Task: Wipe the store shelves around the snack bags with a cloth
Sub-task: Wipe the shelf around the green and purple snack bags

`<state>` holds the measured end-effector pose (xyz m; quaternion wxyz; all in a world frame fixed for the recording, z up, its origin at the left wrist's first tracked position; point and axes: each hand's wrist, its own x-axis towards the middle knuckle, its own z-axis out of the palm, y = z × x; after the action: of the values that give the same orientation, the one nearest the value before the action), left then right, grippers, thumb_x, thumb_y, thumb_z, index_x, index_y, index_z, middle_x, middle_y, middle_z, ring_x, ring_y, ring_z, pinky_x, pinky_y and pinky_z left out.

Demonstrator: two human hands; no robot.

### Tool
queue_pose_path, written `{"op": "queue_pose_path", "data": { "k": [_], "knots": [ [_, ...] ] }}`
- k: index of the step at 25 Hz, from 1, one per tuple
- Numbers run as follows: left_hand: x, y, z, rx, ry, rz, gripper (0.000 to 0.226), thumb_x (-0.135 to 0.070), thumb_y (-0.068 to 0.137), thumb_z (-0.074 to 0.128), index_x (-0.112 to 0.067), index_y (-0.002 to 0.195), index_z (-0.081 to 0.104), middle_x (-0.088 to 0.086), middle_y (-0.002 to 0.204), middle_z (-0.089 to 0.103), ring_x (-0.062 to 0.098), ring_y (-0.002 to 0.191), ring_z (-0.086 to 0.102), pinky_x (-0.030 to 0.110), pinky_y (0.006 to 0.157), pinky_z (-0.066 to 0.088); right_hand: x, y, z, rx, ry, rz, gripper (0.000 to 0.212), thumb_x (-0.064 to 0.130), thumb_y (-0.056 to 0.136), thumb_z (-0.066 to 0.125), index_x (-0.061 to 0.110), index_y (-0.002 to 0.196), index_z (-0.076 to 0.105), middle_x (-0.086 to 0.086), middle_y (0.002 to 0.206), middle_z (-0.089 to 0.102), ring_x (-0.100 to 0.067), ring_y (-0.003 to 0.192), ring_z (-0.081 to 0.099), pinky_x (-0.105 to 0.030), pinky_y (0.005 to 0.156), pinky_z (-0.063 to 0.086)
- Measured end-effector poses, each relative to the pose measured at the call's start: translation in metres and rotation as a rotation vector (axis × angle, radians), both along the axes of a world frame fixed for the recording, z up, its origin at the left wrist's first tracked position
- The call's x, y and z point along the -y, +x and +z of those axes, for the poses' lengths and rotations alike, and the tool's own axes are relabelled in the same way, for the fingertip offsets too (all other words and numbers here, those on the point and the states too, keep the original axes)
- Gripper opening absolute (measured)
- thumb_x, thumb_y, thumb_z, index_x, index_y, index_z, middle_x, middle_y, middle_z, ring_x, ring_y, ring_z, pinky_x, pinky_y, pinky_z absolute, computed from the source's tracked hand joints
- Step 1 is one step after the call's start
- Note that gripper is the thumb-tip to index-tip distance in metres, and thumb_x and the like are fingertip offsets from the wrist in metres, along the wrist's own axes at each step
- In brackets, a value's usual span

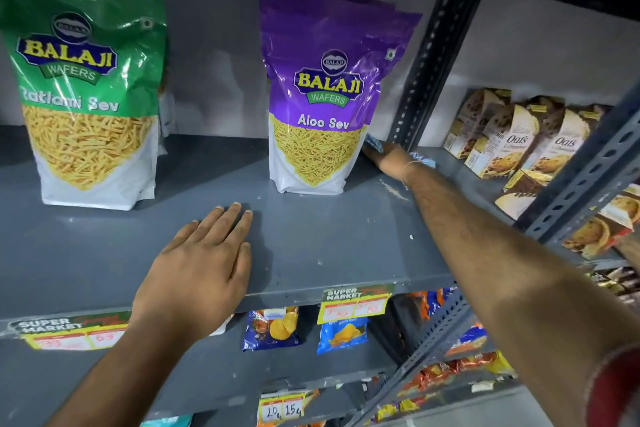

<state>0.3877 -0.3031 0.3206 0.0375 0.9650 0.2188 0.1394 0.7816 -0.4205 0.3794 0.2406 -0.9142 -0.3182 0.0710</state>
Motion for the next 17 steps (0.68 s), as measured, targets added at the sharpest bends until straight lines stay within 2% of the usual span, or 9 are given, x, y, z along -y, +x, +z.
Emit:
{"op": "queue_pose_path", "data": {
  "k": [3,4,6,9,11,13,15,17],
  "knots": [
    [0.001,-0.001,-0.001,0.005,0.012,0.009,0.066,-0.044,0.102,0.017,-0.020,0.159,0.039,0.001,0.168,0.036,0.020,0.155,0.035,0.042,0.125,0.029,0.020,-0.021,-0.005,-0.027,0.011,0.032,0.049,0.067,0.089,0.047,0.028,0.110,0.070,-0.007,0.116,0.073,-0.026,0.107,0.068,-0.040,0.097,0.052],
    [0.002,-0.002,-0.001,0.002,0.012,0.015,0.066,-0.044,0.102,0.017,-0.019,0.159,0.039,0.001,0.168,0.037,0.020,0.155,0.035,0.042,0.125,0.029,0.029,-0.032,-0.007,-0.029,0.012,0.063,0.043,0.064,0.091,0.048,0.029,0.106,0.069,-0.004,0.112,0.073,-0.024,0.106,0.068,-0.038,0.095,0.052],
    [0.004,0.000,0.001,0.004,0.008,0.019,0.067,-0.044,0.101,0.017,-0.019,0.159,0.041,0.001,0.167,0.039,0.020,0.155,0.036,0.043,0.125,0.030,0.051,-0.058,-0.006,-0.054,0.041,0.142,0.030,0.052,0.098,0.050,0.031,0.113,0.065,0.002,0.117,0.069,-0.020,0.112,0.064,-0.033,0.096,0.047],
    [0.003,-0.003,0.003,0.017,-0.010,0.029,0.068,-0.044,0.100,0.017,-0.019,0.158,0.041,0.001,0.166,0.040,0.020,0.155,0.036,0.043,0.125,0.031,0.093,-0.100,-0.008,-0.051,0.066,0.207,0.042,0.050,0.100,0.048,0.032,0.138,0.056,0.009,0.140,0.059,-0.010,0.129,0.052,-0.027,0.108,0.036],
    [0.004,0.001,0.003,0.006,-0.010,0.024,0.069,-0.045,0.100,0.017,-0.019,0.158,0.042,0.001,0.166,0.040,0.020,0.155,0.037,0.044,0.125,0.032,0.116,-0.113,-0.012,-0.045,0.065,0.229,0.046,0.053,0.100,0.047,0.036,0.142,0.052,0.013,0.145,0.054,-0.005,0.133,0.048,-0.026,0.112,0.033],
    [0.004,0.001,0.004,0.002,-0.018,0.020,0.071,-0.046,0.099,0.014,-0.019,0.159,0.041,0.001,0.167,0.039,0.020,0.155,0.036,0.044,0.126,0.031,0.119,-0.119,-0.007,-0.095,0.071,0.200,0.035,0.048,0.102,0.047,0.037,0.134,0.057,0.013,0.131,0.063,-0.001,0.114,0.059,-0.020,0.096,0.041],
    [0.003,0.000,0.004,-0.001,-0.016,0.015,0.072,-0.047,0.098,0.011,-0.020,0.159,0.039,0.001,0.168,0.037,0.020,0.156,0.034,0.043,0.126,0.030,0.108,-0.114,-0.001,-0.067,0.161,0.097,0.029,0.044,0.103,0.047,0.035,0.128,0.060,0.010,0.116,0.068,-0.004,0.095,0.064,-0.023,0.081,0.044],
    [0.004,-0.001,0.006,-0.007,-0.010,0.019,0.073,-0.047,0.098,0.009,-0.020,0.160,0.038,0.000,0.168,0.035,0.019,0.156,0.033,0.042,0.127,0.029,0.094,-0.097,0.000,0.008,0.186,0.017,0.032,0.039,0.103,0.047,0.029,0.131,0.060,0.007,0.115,0.067,-0.014,0.103,0.064,-0.028,0.085,0.043]
  ]
}}
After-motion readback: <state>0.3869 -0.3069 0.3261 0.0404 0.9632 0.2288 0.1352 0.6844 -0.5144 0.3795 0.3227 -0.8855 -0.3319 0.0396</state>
